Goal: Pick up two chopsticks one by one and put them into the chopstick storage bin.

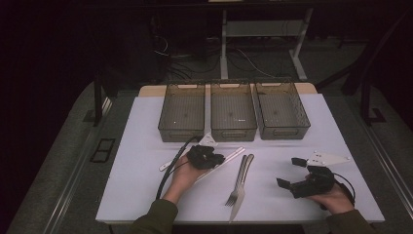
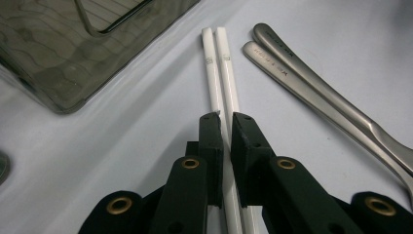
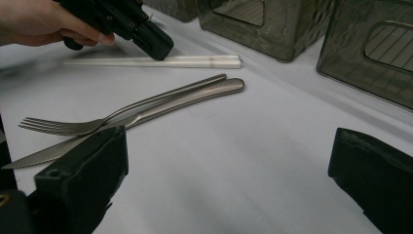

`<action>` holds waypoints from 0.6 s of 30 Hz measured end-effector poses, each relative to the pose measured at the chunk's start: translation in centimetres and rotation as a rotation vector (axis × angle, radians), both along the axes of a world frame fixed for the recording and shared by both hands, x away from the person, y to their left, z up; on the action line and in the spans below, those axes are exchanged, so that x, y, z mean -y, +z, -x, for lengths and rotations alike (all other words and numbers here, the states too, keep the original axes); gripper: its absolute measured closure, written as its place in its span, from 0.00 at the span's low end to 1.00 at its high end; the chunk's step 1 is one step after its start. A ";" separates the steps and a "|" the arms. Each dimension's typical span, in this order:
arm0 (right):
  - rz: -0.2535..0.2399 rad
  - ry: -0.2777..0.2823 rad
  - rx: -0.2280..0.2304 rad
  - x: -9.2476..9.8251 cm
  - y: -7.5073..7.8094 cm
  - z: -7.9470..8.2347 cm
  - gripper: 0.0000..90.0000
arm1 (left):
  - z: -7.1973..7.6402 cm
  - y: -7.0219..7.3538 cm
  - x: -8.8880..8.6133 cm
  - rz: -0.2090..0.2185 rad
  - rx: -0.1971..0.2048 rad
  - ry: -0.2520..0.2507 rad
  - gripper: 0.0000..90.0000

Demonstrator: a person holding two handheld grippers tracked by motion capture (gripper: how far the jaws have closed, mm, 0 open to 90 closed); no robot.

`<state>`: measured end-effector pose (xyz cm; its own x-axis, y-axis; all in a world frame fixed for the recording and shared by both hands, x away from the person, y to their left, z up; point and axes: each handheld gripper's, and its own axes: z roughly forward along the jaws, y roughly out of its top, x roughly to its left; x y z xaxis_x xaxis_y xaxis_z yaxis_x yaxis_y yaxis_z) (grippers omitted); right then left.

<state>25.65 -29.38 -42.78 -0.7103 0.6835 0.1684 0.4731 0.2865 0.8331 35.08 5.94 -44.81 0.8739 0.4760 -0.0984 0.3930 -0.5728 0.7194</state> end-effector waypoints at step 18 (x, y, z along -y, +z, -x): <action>0.000 0.001 -0.001 0.0 0.0 0.0 0.01 | 0.4 -0.5 0.3 -0.011 0.043 0.014 0.91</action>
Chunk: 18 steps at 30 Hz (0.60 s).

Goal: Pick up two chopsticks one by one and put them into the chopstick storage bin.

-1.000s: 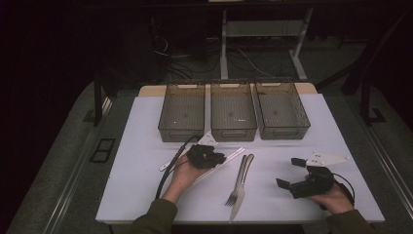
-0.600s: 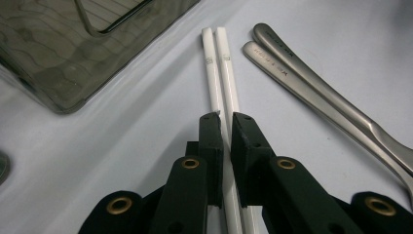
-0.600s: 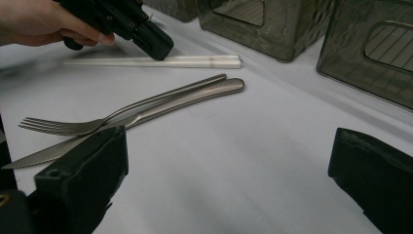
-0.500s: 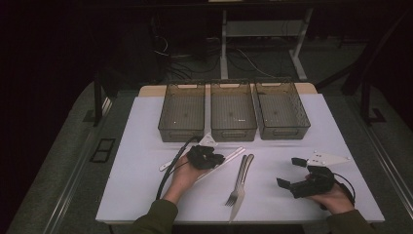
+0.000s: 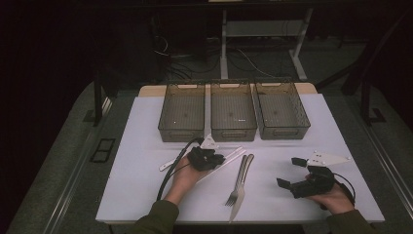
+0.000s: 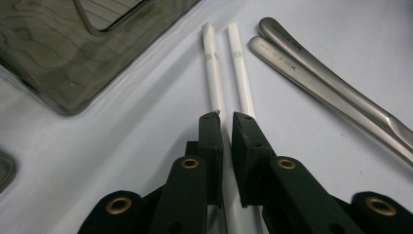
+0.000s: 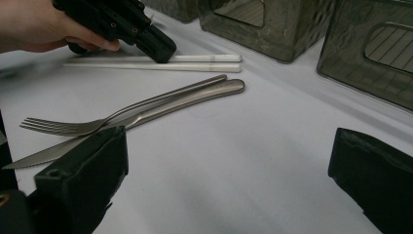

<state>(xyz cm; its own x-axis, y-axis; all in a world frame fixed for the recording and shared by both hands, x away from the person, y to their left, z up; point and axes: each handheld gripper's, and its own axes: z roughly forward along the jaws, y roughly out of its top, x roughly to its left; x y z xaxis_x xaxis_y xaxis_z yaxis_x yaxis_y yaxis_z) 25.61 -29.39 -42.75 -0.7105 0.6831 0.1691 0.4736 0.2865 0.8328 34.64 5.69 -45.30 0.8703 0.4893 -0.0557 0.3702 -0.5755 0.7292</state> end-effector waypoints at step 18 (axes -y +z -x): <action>-0.004 0.006 0.001 0.0 0.0 0.0 0.01 | 0.1 0.2 0.2 -0.006 -0.016 0.027 0.93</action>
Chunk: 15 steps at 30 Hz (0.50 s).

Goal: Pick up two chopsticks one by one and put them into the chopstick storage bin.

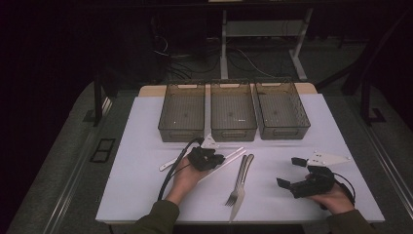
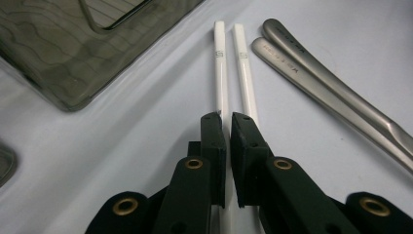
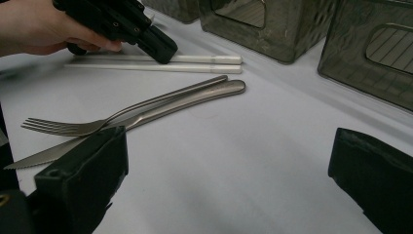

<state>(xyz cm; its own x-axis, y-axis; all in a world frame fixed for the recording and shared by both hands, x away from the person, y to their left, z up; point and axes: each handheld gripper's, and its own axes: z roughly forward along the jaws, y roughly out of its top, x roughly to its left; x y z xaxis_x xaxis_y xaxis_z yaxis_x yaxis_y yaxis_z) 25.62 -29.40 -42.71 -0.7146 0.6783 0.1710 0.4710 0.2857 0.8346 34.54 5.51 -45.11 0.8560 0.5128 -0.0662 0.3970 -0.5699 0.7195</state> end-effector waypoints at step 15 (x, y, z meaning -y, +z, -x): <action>0.001 0.000 0.007 0.0 0.0 0.0 0.01 | 0.5 2.6 -0.5 0.062 -0.012 -0.021 0.94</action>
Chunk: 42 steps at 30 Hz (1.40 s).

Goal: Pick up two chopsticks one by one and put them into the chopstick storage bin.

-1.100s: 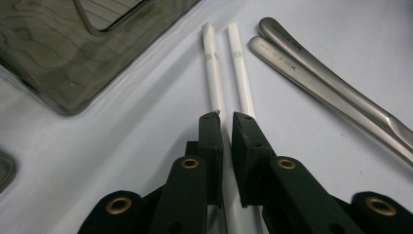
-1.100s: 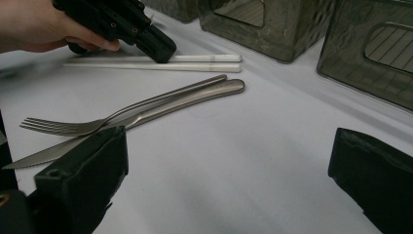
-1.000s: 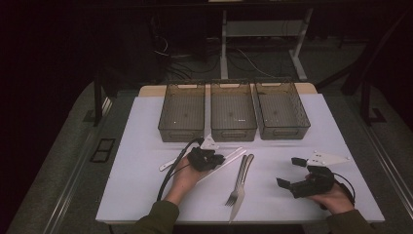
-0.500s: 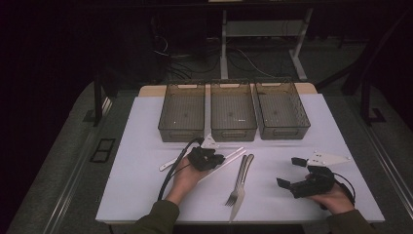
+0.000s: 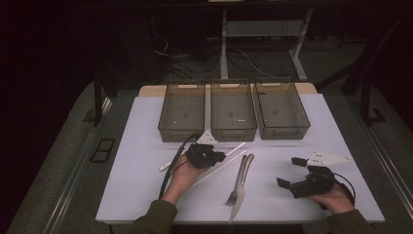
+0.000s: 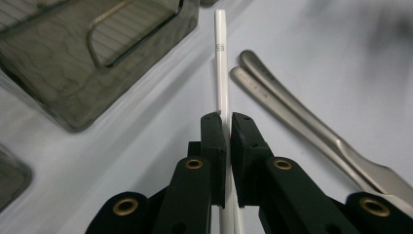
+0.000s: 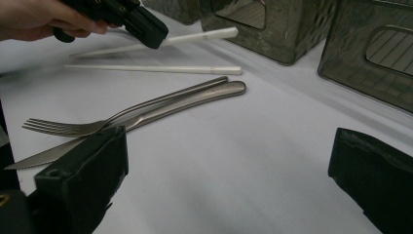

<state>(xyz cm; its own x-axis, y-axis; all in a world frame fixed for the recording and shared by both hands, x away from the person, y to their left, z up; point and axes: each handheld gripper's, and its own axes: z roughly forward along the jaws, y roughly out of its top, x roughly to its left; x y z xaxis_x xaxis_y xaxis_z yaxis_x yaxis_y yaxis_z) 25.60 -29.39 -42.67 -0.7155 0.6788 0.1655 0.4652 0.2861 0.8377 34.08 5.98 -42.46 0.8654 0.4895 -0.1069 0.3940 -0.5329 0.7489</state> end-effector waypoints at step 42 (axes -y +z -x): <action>-0.008 -0.033 -0.019 0.0 -0.7 -0.6 0.01 | -0.8 7.7 -4.5 0.109 0.037 0.063 0.93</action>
